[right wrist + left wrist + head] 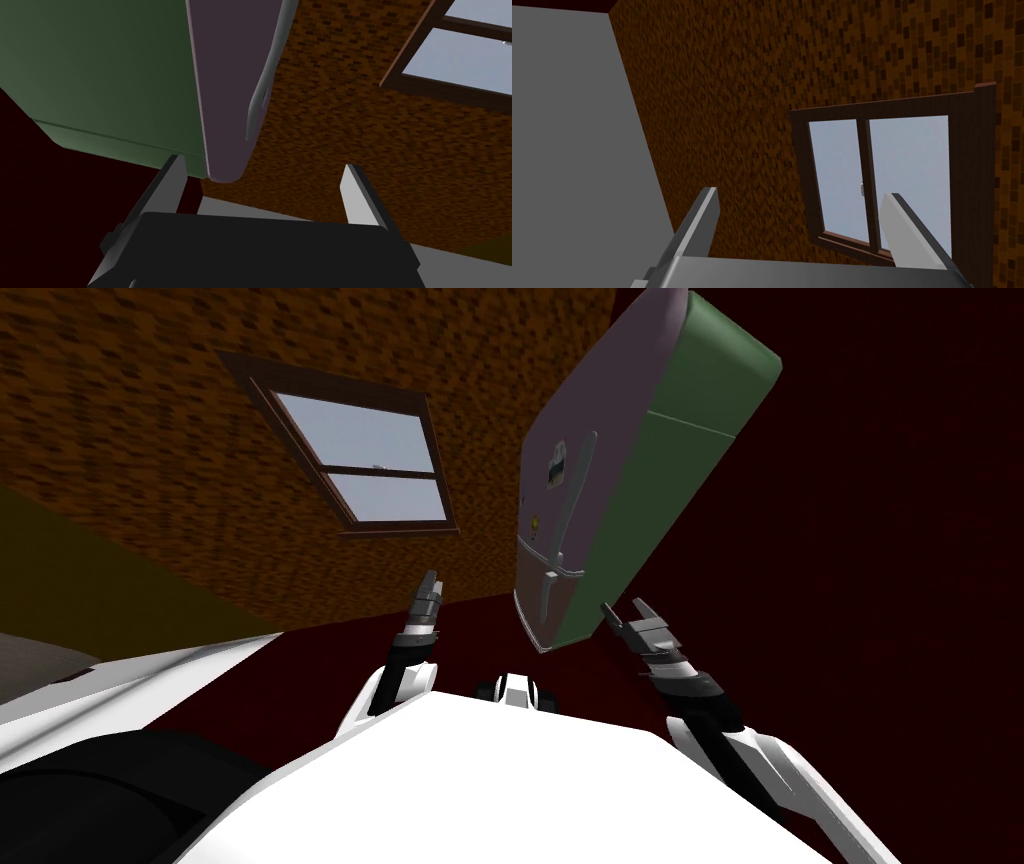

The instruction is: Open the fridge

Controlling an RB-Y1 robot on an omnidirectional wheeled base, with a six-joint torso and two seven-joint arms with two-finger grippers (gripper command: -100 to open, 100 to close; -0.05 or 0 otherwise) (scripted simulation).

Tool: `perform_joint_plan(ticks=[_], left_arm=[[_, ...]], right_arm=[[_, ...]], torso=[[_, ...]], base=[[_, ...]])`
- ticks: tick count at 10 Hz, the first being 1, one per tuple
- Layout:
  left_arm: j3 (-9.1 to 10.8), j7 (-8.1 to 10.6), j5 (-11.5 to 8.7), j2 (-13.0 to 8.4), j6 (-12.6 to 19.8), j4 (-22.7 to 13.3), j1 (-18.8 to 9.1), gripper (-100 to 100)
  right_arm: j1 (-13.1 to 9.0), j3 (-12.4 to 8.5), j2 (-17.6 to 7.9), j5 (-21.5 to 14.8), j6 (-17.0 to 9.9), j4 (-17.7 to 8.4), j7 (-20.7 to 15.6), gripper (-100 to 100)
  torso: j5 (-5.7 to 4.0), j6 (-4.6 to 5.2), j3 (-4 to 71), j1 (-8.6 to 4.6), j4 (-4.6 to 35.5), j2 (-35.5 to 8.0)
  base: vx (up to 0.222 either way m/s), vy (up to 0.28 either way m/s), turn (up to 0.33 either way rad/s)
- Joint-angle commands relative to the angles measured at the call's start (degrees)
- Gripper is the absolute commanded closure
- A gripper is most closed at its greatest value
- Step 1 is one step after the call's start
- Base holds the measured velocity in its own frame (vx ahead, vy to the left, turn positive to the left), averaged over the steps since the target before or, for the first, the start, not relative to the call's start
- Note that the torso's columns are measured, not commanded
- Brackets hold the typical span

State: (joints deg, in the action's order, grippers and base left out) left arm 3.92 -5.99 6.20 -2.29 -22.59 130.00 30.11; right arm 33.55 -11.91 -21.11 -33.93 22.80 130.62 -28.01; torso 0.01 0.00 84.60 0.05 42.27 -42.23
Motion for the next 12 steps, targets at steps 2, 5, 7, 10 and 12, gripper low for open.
perform_joint_plan(ticks=[2,5,7,10,12], left_arm=[[0.00,0.00,0.00,0.00,0.00,0.00,0.00,0],[0.00,0.00,0.00,0.00,0.00,0.00,0.00,0],[0.00,0.00,0.00,0.00,0.00,0.00,0.01,0],[0.00,0.00,0.00,0.00,0.00,0.00,0.00,0],[0.00,0.00,0.00,0.00,0.00,0.00,0.00,0]], right_arm=[[0.05,-2.05,-2.22,-5.43,0.56,-0.44,-4.61,-100],[-0.04,-4.11,-4.66,-10.68,1.27,-1.16,-9.54,-100],[-0.19,-5.31,-6.15,-13.87,1.78,-1.78,-12.74,-100],[-0.52,-6.90,-8.27,-18.09,2.54,-2.81,-17.28,-100],[-0.75,-7.83,-9.58,-20.60,3.03,-3.47,-20.05,-100]], torso=[[0.00,0.00,-0.02,-0.05,0.00,-0.06],[-0.01,0.00,0.00,-0.07,0.00,0.00],[0.02,0.00,0.04,0.04,-0.02,0.05],[-0.04,0.01,-0.06,-0.16,0.03,-0.09],[-0.01,0.00,0.01,-0.06,0.00,0.00]], base=[[0.120,0.061,0.003],[0.160,0.068,0.023],[0.180,0.089,0.044],[0.170,0.056,0.057],[0.173,0.054,0.063]])
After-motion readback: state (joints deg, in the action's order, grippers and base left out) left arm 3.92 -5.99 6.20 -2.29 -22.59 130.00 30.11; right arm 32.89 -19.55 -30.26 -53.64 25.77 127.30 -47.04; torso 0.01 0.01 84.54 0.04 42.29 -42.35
